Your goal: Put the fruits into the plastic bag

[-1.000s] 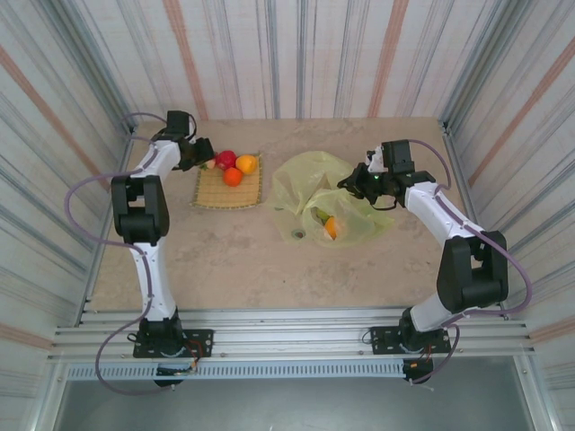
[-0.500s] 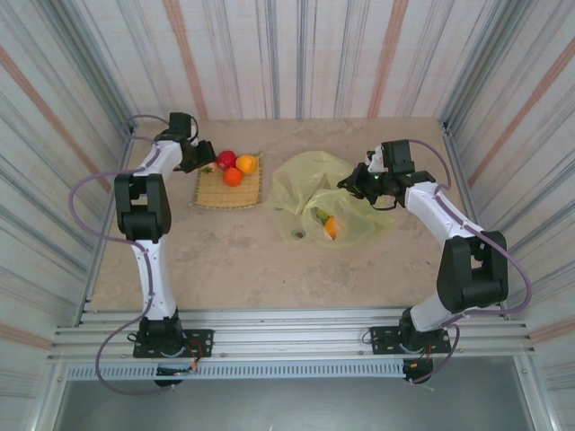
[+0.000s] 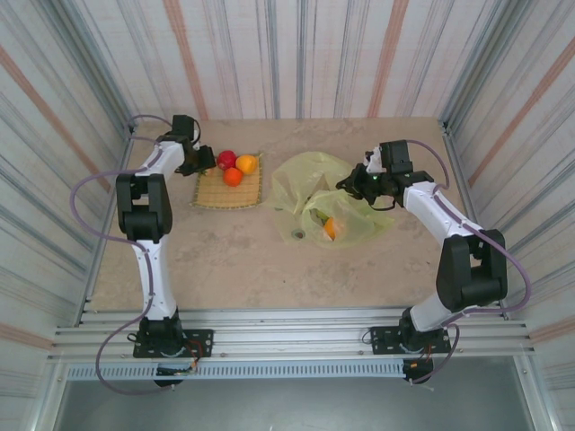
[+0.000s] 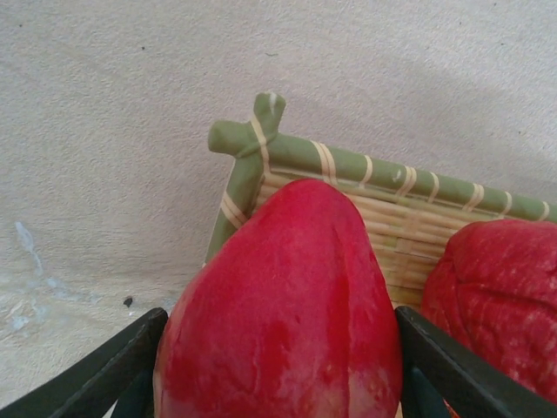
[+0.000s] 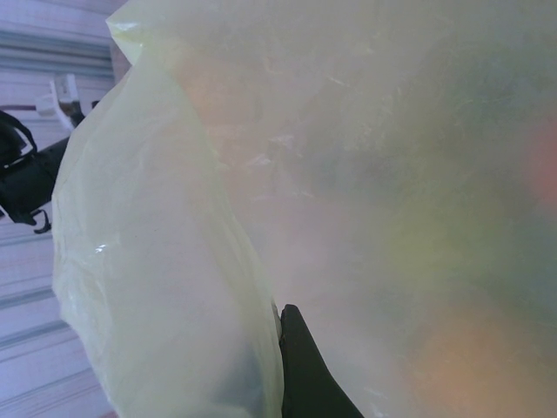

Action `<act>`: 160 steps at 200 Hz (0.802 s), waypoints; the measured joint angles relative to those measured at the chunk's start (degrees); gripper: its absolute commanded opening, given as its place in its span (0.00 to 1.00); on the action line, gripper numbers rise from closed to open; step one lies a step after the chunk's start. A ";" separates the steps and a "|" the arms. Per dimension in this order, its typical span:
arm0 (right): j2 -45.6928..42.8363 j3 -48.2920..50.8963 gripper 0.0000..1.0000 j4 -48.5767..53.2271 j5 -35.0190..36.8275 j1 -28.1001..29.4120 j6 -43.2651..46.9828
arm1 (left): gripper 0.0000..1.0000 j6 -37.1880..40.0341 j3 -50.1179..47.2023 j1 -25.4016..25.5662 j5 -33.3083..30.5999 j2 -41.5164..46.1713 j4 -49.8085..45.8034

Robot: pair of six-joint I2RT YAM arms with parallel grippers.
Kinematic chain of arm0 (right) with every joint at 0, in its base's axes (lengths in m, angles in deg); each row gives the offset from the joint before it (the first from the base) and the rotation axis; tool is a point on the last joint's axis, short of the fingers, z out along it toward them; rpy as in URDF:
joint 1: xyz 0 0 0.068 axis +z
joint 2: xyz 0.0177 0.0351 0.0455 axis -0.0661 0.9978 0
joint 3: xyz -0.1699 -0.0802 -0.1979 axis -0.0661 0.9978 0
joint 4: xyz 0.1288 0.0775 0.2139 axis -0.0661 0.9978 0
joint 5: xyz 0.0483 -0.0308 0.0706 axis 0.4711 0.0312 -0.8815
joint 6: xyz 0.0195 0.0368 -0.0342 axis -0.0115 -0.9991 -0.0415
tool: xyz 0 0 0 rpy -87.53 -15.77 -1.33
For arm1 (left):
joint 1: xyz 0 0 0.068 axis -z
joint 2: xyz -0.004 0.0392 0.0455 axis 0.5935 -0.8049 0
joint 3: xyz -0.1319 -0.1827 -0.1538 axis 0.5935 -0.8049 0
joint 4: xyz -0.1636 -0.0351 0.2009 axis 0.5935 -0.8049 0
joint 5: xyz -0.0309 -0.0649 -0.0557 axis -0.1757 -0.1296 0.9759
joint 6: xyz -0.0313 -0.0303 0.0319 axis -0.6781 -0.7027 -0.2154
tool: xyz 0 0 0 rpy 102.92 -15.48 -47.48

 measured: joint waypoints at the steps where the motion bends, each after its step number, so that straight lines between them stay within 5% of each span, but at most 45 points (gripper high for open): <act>1: 0.00 0.00 0.00 0.00 0.00 0.00 0.00 | 0.66 0.07 0.00 0.00 0.00 0.00 0.00; 95: -0.02 0.02 0.00 0.04 0.04 0.26 0.00 | 0.58 0.87 -4.66 0.26 -2.99 5.88 0.33; 160: -0.44 0.02 0.00 0.04 0.07 0.66 0.00 | 0.58 -0.81 -25.00 3.69 -1.01 35.36 6.73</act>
